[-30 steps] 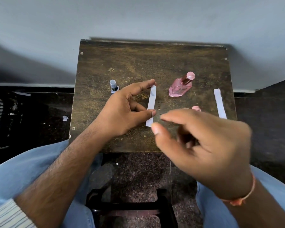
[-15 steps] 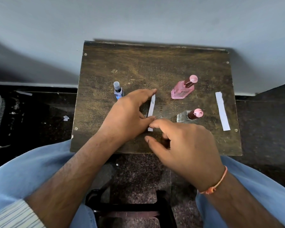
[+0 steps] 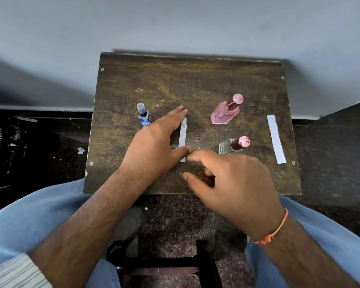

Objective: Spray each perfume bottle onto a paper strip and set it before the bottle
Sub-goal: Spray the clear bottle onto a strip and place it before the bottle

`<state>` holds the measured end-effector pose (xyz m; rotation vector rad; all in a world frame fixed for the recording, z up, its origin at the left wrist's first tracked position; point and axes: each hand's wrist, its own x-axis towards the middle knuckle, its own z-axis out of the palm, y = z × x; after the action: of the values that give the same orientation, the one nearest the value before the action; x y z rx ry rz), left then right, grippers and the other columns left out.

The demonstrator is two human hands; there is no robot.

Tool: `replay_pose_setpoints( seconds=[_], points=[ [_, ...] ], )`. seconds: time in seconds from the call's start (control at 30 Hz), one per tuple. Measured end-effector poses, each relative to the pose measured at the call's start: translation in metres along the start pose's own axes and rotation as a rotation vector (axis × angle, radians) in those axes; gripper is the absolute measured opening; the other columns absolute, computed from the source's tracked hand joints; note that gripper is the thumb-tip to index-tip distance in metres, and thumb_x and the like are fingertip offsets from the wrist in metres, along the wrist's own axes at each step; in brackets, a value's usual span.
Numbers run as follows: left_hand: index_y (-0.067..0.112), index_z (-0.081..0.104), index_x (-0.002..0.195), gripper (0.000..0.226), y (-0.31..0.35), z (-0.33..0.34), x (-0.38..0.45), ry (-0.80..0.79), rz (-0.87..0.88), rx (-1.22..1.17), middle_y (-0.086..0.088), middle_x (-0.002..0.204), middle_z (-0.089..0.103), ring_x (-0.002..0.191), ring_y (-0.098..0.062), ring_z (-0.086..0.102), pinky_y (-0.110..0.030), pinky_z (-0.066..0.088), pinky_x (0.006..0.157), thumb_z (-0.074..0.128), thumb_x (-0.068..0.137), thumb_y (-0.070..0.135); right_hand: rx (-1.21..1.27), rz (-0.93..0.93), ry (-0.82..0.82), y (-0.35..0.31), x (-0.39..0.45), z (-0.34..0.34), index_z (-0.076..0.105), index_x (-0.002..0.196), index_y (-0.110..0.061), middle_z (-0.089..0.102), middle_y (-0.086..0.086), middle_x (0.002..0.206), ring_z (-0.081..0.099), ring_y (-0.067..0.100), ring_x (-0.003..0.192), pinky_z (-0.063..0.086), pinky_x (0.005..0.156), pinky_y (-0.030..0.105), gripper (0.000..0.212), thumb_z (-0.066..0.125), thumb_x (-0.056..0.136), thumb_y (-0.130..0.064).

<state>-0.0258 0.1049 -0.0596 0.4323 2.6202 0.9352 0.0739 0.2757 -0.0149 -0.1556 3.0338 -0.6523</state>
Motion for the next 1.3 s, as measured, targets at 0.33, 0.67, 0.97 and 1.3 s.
replay_pose_setpoints(
  seconds=[0.33, 0.67, 0.97, 1.3],
  points=[
    [0.045, 0.047, 0.160, 0.082, -0.002, 0.001, 0.000, -0.008, 0.003, 0.013, 0.034, 0.171, 0.029, 0.153, 0.007, 0.037, -0.018, 0.032, 0.117, 0.086, 0.088, 0.041, 0.036, -0.012, 0.009, -0.003, 0.001, -0.003, 0.074, 0.115, -0.039, 0.073, -0.010, 0.069, 0.071, 0.021, 0.060, 0.056, 0.050, 0.037, 0.032, 0.064, 0.093, -0.059],
    [0.044, 0.049, 0.158, 0.065, 0.002, -0.007, -0.002, 0.020, -0.017, 0.052, 0.032, 0.171, 0.029, 0.129, -0.011, 0.066, -0.025, 0.048, 0.109, 0.071, 0.100, 0.029, 0.050, -0.117, -0.484, 0.009, 0.008, -0.024, 0.061, 0.077, -0.033, 0.057, -0.015, 0.057, 0.053, -0.001, 0.052, 0.039, 0.052, 0.019, 0.047, 0.049, 0.094, -0.075],
    [0.040, 0.045, 0.162, 0.069, 0.001, -0.008, 0.000, -0.016, -0.004, 0.126, 0.035, 0.173, 0.019, 0.151, -0.001, 0.044, -0.029, 0.043, 0.115, 0.074, 0.100, 0.037, -0.260, 0.353, -0.570, 0.068, 0.011, -0.050, 0.067, 0.075, -0.030, 0.066, -0.012, 0.068, 0.057, 0.000, 0.066, 0.041, 0.060, 0.030, 0.053, 0.062, 0.085, -0.083],
    [0.044, 0.051, 0.157, 0.070, -0.004, -0.005, -0.001, 0.011, -0.017, 0.151, 0.037, 0.171, 0.024, 0.150, -0.004, 0.049, -0.031, 0.046, 0.113, 0.080, 0.093, 0.048, 0.241, 0.262, -0.116, 0.075, 0.014, -0.049, 0.072, 0.120, -0.046, 0.076, -0.021, 0.089, 0.070, 0.001, 0.078, 0.056, 0.079, 0.029, 0.047, 0.089, 0.076, -0.048]
  ],
)
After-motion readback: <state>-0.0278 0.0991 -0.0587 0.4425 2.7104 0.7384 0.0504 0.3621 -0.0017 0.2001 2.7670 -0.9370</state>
